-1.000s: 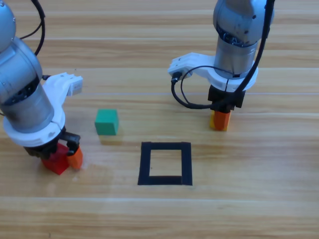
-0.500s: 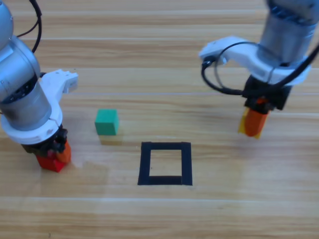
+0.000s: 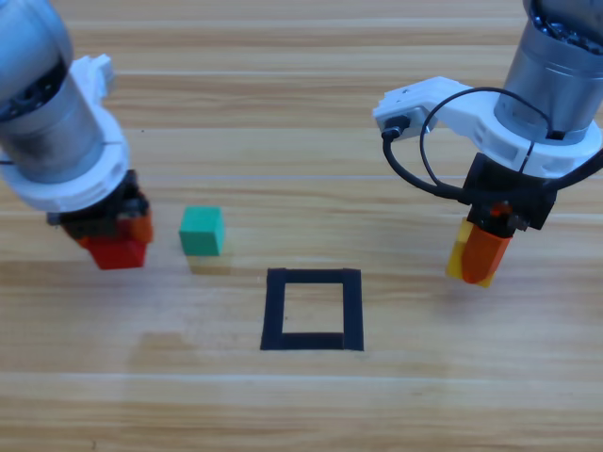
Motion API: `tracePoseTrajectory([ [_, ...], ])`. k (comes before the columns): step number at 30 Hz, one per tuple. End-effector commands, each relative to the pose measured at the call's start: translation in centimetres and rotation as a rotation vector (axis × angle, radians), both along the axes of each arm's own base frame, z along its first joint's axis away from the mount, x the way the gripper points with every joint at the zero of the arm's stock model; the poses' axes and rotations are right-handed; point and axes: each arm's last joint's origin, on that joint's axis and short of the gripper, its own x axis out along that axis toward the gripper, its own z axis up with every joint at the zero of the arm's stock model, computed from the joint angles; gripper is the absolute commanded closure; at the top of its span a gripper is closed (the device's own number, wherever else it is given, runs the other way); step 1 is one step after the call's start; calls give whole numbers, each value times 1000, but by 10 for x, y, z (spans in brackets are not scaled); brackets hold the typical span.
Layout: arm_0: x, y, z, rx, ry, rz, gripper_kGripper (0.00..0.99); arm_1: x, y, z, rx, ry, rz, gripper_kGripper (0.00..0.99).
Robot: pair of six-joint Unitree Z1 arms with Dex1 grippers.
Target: Stack the blocks in the rectangular block: red at the bottom, yellow in the middle, green on top
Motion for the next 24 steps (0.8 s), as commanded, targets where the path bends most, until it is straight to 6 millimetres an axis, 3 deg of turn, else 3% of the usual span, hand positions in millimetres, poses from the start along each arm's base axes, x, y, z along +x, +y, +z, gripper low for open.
tracePoseTrajectory([
  [1,-14,-65,4,1,43,-62,990,-11,5,1,11,2,41,976],
  [6,-15,-126,-8,49,79,-114,990,-11,5,0,10,3,44,976],
  [11,-25,-164,-21,53,79,-131,990,-12,4,0,9,5,47,976],
  [16,-29,-178,-26,53,60,-132,990,-11,5,-3,4,10,51,976],
  [24,-27,-180,-34,38,52,-116,990,-10,6,-6,1,15,51,976],
])
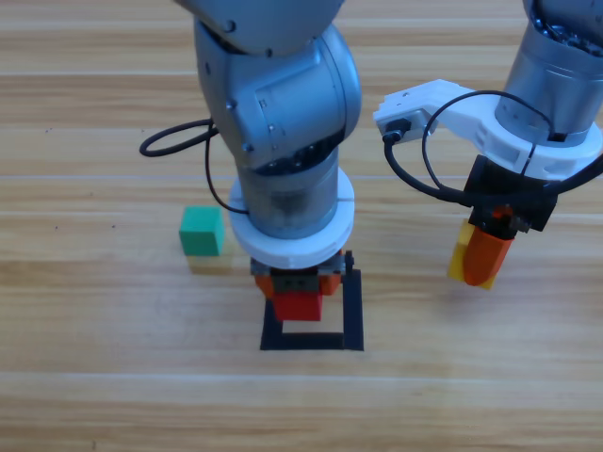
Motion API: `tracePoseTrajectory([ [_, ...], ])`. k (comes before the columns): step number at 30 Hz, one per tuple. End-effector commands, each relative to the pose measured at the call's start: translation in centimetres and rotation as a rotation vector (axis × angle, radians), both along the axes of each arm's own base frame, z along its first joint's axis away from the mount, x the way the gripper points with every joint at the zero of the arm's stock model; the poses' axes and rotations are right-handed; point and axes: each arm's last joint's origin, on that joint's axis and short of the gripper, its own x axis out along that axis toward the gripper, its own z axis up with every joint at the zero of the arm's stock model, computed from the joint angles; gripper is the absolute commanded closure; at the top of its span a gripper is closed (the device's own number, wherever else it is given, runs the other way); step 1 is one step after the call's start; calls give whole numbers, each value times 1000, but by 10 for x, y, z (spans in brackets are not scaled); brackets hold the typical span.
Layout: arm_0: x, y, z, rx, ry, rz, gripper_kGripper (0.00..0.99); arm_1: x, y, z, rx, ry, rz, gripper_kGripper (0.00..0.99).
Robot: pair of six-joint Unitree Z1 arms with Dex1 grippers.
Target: Stack the blocks in the rectangular block: red at the bottom, yellow in the middle, green on top
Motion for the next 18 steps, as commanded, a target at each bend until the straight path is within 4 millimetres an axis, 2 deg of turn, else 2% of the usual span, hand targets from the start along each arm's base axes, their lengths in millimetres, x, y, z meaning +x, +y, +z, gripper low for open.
tracePoseTrajectory([
  [1,-2,-8,-22,17,-2,-8,990,-10,6,-4,3,11,38,976],
  [10,-7,0,-37,-4,-24,-40,990,-8,8,-9,-2,17,38,976],
  [18,-7,0,-41,0,-40,-41,990,-8,8,-10,-3,18,38,976],
])
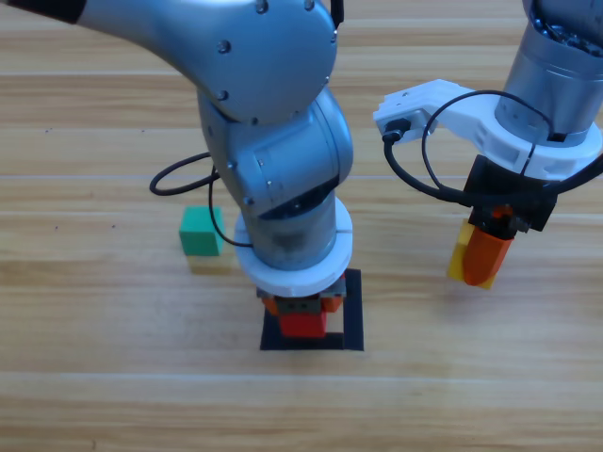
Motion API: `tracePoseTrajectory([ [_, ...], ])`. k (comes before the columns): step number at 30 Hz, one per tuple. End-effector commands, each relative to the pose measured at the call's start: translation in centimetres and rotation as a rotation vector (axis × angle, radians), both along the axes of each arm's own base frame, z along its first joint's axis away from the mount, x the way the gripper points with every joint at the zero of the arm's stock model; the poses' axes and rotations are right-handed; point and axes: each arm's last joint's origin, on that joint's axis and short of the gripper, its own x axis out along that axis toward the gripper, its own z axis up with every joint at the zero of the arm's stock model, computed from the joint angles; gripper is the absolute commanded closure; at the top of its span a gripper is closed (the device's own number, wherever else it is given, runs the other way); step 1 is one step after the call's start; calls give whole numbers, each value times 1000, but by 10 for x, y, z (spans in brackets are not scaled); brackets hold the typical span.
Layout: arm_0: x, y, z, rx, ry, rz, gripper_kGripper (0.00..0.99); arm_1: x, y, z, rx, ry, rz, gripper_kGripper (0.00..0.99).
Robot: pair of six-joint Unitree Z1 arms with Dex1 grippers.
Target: Stack the blocks in the rectangular block: red at the bottom, yellow in the middle, green on top
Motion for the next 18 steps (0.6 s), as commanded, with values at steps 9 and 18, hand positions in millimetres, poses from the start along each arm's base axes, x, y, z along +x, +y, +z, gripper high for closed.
tracePoseTrajectory([
  [9,-5,-4,-10,1,-8,0,990,-7,8,-10,-4,16,38,976],
  [18,-2,-8,-13,-9,-27,26,990,-7,8,-11,-3,19,38,976],
])
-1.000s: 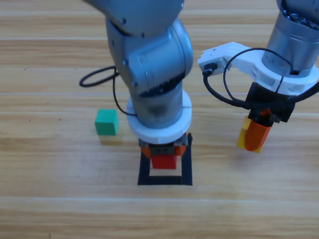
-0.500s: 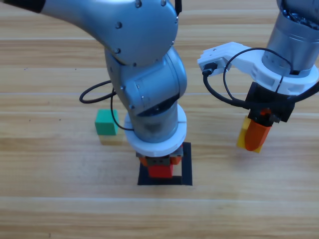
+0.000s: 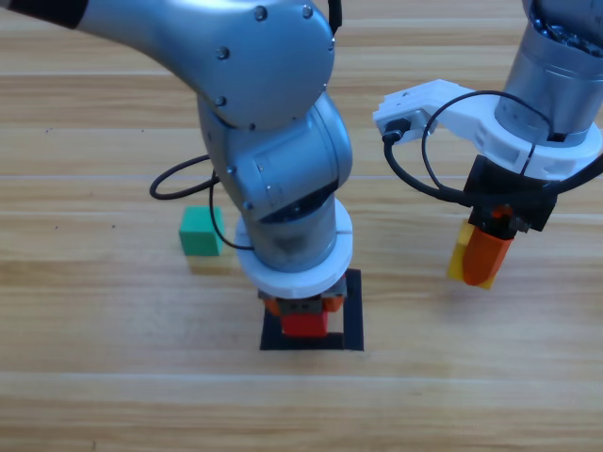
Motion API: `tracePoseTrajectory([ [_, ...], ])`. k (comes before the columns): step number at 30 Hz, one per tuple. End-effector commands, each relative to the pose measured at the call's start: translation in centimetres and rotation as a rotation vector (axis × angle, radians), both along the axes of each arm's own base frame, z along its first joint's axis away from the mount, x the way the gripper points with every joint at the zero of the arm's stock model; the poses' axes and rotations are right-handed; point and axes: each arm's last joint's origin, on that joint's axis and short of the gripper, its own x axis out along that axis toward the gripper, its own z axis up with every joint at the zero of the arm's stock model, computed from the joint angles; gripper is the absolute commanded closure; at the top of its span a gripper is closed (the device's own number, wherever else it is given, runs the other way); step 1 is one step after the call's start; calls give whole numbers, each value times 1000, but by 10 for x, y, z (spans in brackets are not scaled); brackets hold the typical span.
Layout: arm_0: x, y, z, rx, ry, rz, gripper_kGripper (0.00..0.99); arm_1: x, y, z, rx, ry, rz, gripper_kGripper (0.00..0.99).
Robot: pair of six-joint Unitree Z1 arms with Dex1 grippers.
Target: Stack the blocks in the rectangular block: red at the bottom, yellow in the middle, green on top
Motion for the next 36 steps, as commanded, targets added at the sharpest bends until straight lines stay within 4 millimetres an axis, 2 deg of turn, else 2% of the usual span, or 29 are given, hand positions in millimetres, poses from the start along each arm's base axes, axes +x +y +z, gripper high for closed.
tracePoseTrajectory([
  [1,-2,-8,-12,2,-16,8,990,-7,8,-10,-4,16,38,976],
  [12,2,-10,-14,7,-39,40,990,-7,8,-10,-4,16,38,976],
  [23,15,-16,-30,47,-15,24,990,-8,8,-9,-1,16,38,976],
  [36,23,-18,-30,60,31,17,990,-8,8,-7,2,13,38,976],
])
